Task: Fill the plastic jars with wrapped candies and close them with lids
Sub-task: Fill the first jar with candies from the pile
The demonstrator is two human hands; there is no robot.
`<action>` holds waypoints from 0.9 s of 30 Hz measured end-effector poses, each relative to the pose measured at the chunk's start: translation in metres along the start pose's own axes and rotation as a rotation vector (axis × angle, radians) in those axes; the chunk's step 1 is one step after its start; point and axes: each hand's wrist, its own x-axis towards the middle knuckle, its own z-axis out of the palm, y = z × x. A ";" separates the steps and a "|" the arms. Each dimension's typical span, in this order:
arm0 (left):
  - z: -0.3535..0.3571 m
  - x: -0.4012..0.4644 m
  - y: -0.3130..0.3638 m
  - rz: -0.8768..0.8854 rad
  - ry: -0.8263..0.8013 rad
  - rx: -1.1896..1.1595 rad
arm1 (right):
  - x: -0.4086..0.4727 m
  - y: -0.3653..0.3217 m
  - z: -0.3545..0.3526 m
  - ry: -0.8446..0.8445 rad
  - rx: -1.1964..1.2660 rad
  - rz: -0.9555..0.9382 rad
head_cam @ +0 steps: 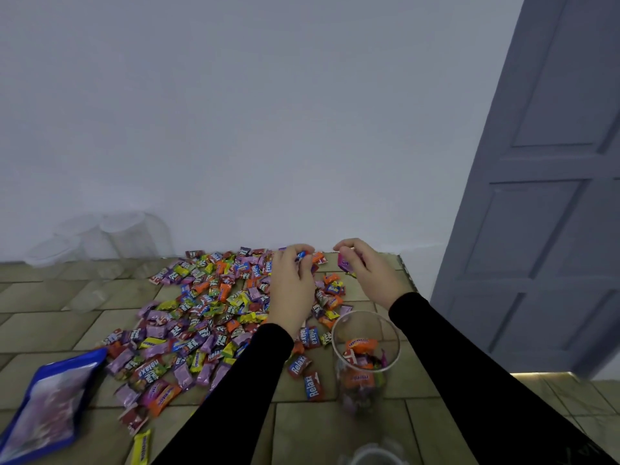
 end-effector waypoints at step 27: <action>0.019 -0.071 0.037 0.089 -0.102 -0.339 | -0.079 -0.057 -0.008 0.228 0.300 0.124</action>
